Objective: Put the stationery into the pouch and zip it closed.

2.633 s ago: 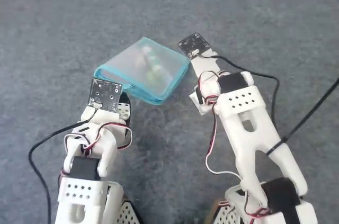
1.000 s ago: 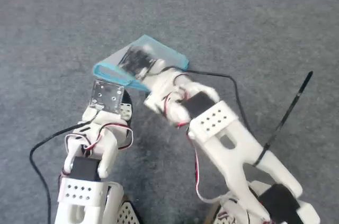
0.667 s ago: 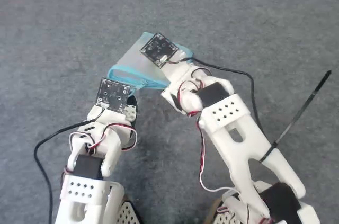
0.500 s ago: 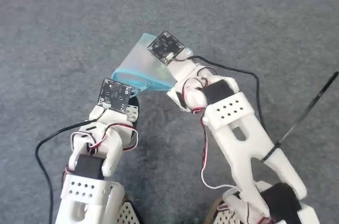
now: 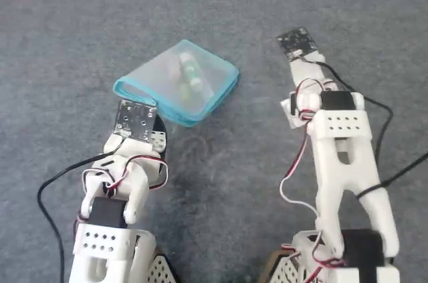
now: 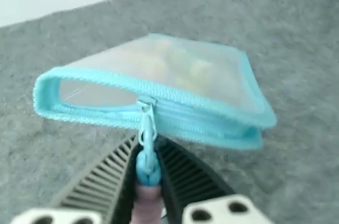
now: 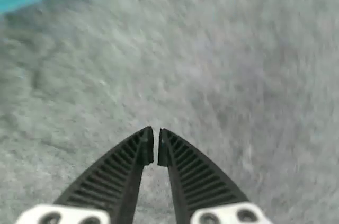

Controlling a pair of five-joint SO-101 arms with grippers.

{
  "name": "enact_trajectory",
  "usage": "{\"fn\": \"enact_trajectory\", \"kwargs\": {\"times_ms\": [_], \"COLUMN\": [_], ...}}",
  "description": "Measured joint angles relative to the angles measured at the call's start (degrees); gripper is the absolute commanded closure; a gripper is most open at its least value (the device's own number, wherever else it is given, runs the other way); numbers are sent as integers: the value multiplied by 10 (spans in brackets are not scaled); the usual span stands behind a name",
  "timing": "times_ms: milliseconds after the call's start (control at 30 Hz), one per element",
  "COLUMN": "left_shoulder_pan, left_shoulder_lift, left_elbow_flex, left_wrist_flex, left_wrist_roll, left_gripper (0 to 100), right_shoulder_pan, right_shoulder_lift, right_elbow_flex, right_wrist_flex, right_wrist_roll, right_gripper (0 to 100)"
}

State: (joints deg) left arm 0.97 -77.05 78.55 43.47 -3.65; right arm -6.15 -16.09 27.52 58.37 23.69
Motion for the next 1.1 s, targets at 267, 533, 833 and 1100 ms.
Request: {"fn": "enact_trajectory", "kwargs": {"times_ms": [267,533,833,1100], "left_shoulder_pan": [0,38,159,149], "left_shoulder_lift": [0,0,1,1], "left_elbow_flex": [0,-13,-40,-66], "left_wrist_flex": [0,62,76,108], "left_wrist_roll": [0,0,-5,-6], "left_gripper": [989,989,989,989], "right_shoulder_pan": [-99,-309,-355,-336], "right_shoulder_lift": [-55,-319,-421,-422], "right_elbow_flex": [28,177,284,296], "right_wrist_flex": [0,-57,-90,-105], "right_wrist_roll": [6,-5,-5,-5], "right_gripper": [907,876,876,836]}}
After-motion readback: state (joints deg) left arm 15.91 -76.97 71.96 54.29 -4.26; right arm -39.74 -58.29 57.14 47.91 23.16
